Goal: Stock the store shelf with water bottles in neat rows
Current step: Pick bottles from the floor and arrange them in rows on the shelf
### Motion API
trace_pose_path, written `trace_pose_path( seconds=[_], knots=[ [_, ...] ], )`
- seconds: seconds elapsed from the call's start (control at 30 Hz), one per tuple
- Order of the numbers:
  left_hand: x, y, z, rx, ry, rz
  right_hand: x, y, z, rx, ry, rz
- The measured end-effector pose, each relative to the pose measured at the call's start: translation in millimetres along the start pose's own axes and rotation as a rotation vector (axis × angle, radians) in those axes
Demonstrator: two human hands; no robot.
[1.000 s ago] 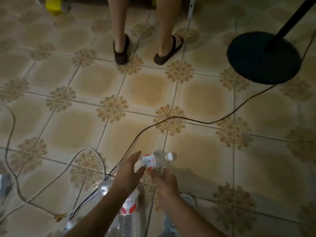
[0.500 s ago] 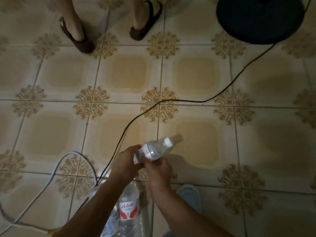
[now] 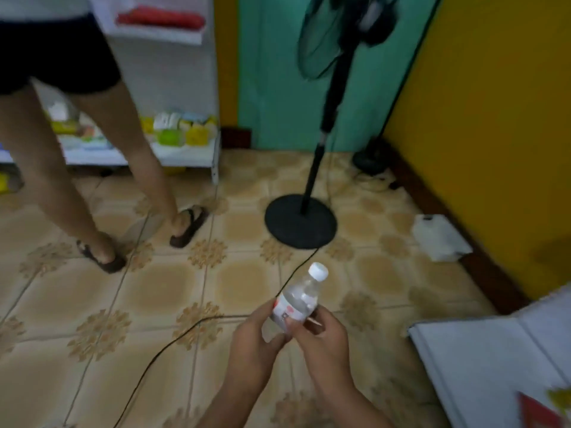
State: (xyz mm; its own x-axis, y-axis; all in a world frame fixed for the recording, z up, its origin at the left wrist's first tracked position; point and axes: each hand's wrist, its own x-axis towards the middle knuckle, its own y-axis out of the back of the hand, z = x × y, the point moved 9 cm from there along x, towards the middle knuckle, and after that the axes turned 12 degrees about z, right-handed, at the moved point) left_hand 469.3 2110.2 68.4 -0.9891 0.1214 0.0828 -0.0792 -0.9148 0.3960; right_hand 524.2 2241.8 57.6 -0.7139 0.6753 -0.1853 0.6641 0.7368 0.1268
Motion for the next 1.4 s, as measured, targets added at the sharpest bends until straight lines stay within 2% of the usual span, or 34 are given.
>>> trace_pose_path(
  seconds=[0.17,0.43,0.53,0.67,0.8,1.0,1.17,1.4],
  knots=[
    [-54.0,-38.9,165.6,-0.166,-0.173,-0.062,-29.3,147.1,-126.8,0.008,0.183,0.15],
    [-186.4,-105.1,404.1,-0.465,-0.443,-0.316,-137.0,385.6,-282.6,0.021,0.482,0.477],
    [-241.8,-126.5,470.4,-0.519,-0.531,-0.443,-195.1,463.0,-323.6,0.052,0.565,0.619],
    [-330.3,-140.7,542.9,-0.583,-0.67,-0.546,-263.4,543.8,-347.3,0.022,0.589,0.797],
    [-420.8,-153.4,588.1,-0.602,-0.825,-0.653,-335.4,616.9,-355.3,-0.033,0.561,1.019],
    [-540.4,-165.9,624.5,-0.704,-0.93,-0.892,-448.6,697.8,-346.2,-0.12,0.489,1.275],
    [-628.9,-160.3,635.7,-0.785,-0.966,-1.088,-536.5,733.0,-334.8,-0.133,0.489,1.455],
    [-718.2,-145.5,626.7,-0.846,-0.961,-1.344,-630.2,749.8,-303.2,-0.079,0.454,1.603]
  ],
)
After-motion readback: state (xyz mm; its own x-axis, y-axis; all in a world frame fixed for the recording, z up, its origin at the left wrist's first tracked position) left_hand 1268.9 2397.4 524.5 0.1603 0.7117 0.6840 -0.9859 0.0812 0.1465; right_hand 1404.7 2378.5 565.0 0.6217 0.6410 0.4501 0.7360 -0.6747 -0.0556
